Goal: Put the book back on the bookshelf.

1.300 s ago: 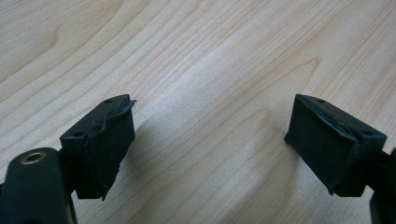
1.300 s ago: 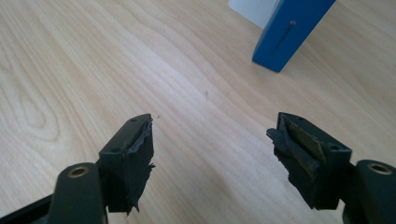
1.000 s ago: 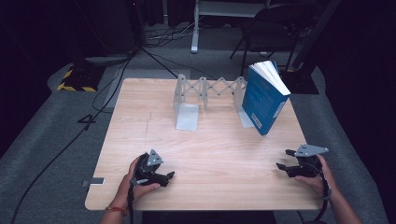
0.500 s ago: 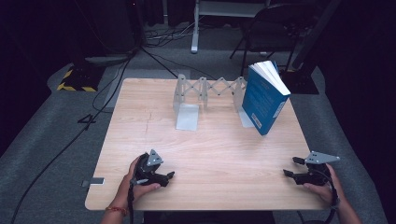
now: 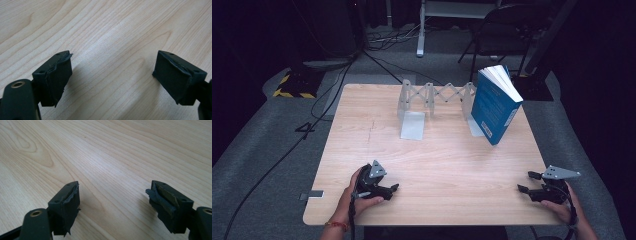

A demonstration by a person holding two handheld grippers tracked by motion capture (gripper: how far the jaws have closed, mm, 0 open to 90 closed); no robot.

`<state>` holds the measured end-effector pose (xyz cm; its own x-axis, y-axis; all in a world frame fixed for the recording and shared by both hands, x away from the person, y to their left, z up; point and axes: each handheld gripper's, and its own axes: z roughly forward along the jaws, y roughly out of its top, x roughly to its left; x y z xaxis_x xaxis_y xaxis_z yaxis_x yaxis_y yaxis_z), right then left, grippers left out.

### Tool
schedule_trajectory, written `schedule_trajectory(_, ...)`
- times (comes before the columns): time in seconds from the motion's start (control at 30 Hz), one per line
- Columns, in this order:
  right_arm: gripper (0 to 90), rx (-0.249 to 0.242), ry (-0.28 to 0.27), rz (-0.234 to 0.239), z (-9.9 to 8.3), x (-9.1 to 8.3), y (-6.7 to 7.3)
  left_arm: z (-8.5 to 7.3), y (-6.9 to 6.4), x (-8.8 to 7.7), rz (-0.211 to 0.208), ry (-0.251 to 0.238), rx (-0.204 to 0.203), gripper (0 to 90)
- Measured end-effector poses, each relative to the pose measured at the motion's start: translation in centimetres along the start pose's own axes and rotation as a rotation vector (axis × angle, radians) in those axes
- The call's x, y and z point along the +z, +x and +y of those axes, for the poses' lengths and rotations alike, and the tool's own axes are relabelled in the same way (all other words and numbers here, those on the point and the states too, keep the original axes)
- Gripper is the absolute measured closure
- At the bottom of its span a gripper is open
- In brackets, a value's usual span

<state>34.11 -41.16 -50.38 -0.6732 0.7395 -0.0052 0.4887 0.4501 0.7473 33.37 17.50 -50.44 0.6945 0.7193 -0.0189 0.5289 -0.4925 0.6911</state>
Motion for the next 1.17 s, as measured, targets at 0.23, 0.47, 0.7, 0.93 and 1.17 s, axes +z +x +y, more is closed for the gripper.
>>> schedule_trajectory(0.23,24.7,0.012,0.001,-0.014,0.08,0.10,0.08,0.00,0.00,0.00,0.000,0.000,0.000,15.2)
schedule_trajectory(0.47,24.6,0.014,0.002,-0.015,0.10,0.12,0.07,0.00,0.00,0.00,0.000,0.000,0.000,15.2)
schedule_trajectory(0.7,24.6,0.014,0.002,-0.015,0.10,0.12,0.07,0.01,0.01,0.00,-0.001,0.000,0.000,15.2)
schedule_trajectory(0.93,24.6,0.013,0.001,-0.015,0.10,0.12,0.07,0.01,0.01,0.01,-0.001,0.000,0.000,15.2)
schedule_trajectory(1.17,24.6,0.014,0.001,-0.015,0.10,0.12,0.07,0.08,0.08,0.06,0.014,0.000,-0.005,15.1)
